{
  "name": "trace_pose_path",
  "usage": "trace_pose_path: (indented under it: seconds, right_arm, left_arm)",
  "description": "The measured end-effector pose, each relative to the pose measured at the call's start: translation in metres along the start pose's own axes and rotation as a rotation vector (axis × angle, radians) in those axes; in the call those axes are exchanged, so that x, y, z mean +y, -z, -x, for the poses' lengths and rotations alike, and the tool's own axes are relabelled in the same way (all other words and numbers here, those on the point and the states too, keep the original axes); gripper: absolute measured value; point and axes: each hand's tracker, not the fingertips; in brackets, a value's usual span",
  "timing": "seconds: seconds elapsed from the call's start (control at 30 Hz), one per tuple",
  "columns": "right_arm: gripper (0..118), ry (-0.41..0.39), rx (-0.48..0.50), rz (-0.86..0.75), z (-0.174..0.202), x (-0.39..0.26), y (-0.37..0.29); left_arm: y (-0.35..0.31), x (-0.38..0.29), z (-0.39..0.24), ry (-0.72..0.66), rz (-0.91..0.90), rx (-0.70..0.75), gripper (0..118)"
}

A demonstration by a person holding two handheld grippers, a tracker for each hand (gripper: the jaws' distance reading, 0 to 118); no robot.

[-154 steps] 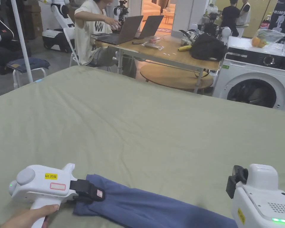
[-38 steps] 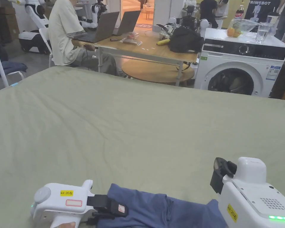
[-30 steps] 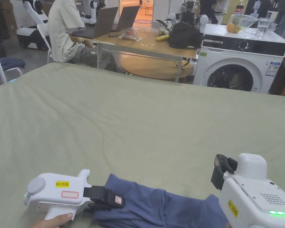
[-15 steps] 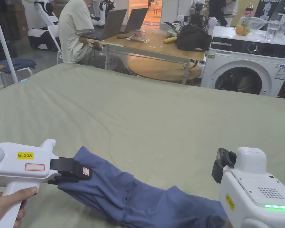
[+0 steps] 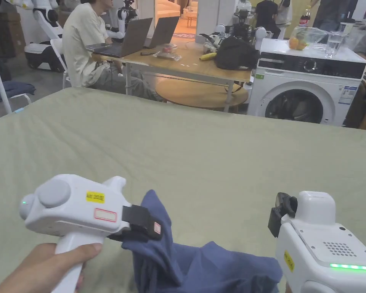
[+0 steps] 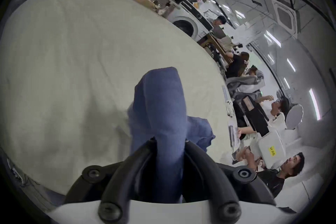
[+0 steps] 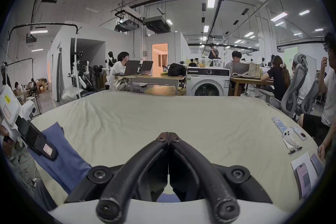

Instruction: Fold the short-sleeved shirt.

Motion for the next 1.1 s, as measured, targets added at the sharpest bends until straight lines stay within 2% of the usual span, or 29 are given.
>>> trace_pose_path:
  seconds: [0.3,0.67,0.7,0.73,0.8,0.83,0.87,0.97,1.1]
  right_arm:
    - [0,0.025,-0.054,0.013,-0.027,-0.003,-0.013]
    - [0,0.053,-0.097,0.027,-0.046,-0.007,-0.022]
    - [0,0.054,-0.097,0.028,-0.046,-0.008,-0.023]
    - [0,0.055,-0.096,0.031,-0.046,-0.009,-0.022]
    - [0,0.060,-0.091,0.036,-0.046,-0.010,-0.022]
    - [0,0.059,-0.090,0.037,-0.046,-0.011,-0.022]
    - [0,0.057,-0.090,0.038,-0.046,-0.011,-0.022]
    - [0,0.053,-0.085,0.035,-0.046,-0.012,-0.023]
    - [0,0.057,-0.077,0.035,-0.046,-0.012,-0.023]
  left_arm:
    - [0.098,-0.007,-0.079,0.243,0.204,0.163,6]
    - [0.172,-0.022,-0.119,0.237,0.289,0.221,6]
    - [0.176,-0.023,-0.121,0.224,0.294,0.223,11]
    - [0.178,-0.024,-0.119,0.206,0.291,0.203,20]
    - [0.180,-0.026,-0.118,0.158,0.318,0.106,24]
    - [0.178,-0.026,-0.119,0.146,0.327,0.076,41]
    - [0.175,-0.026,-0.119,0.153,0.330,0.064,48]
    - [0.156,-0.026,-0.119,0.171,0.313,0.039,51]
    - [0.123,-0.018,-0.115,0.070,0.237,-0.159,51]
